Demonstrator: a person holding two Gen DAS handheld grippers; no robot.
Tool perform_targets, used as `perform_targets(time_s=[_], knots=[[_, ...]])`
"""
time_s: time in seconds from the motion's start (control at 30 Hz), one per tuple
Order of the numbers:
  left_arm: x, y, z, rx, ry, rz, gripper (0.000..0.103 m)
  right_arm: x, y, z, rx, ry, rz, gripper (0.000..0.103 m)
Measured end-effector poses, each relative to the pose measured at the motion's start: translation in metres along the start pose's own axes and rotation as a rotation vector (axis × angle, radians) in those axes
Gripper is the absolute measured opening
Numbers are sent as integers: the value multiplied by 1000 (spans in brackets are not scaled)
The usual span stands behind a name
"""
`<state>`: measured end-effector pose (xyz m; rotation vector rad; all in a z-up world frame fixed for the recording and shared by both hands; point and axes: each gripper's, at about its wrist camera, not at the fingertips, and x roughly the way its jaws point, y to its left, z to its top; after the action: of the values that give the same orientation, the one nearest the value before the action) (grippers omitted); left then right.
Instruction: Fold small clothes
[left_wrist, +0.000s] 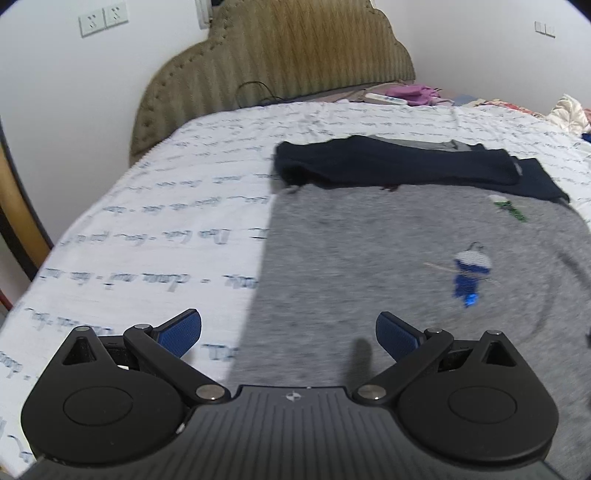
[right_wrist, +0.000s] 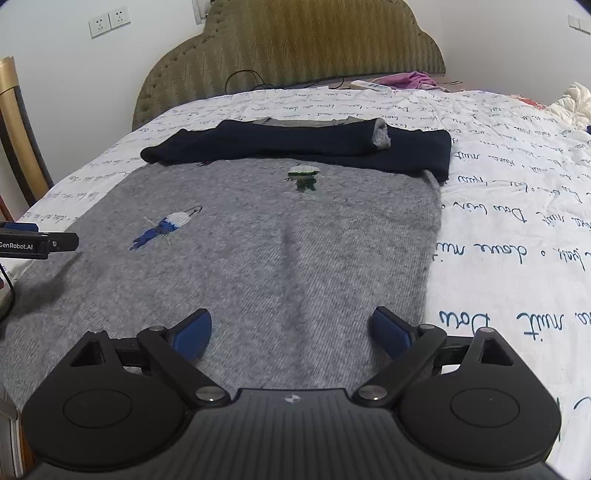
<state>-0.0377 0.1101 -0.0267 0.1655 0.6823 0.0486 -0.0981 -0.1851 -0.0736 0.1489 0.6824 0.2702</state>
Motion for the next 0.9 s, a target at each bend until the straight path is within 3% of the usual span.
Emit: perform_targets(time_s=[0.17,0.27,0.4,0.67,0.9], knots=[[-3,3,-8,114,-44,79,102,-3,5,-3,-6,0,18,95],[1,5,-10,114,-36,60,102,-2,10,-5,-22,6,14,95],[5,6,-11,118,-51,96,102,-3,16,-6,-43,12,10,95],[7,16,-13,17,-52,40,102,-5,17,-6,-83,28,-15,95],[-11,22,-12,61,-42,9,102,-20,14,-3,-127,13,-43,96]])
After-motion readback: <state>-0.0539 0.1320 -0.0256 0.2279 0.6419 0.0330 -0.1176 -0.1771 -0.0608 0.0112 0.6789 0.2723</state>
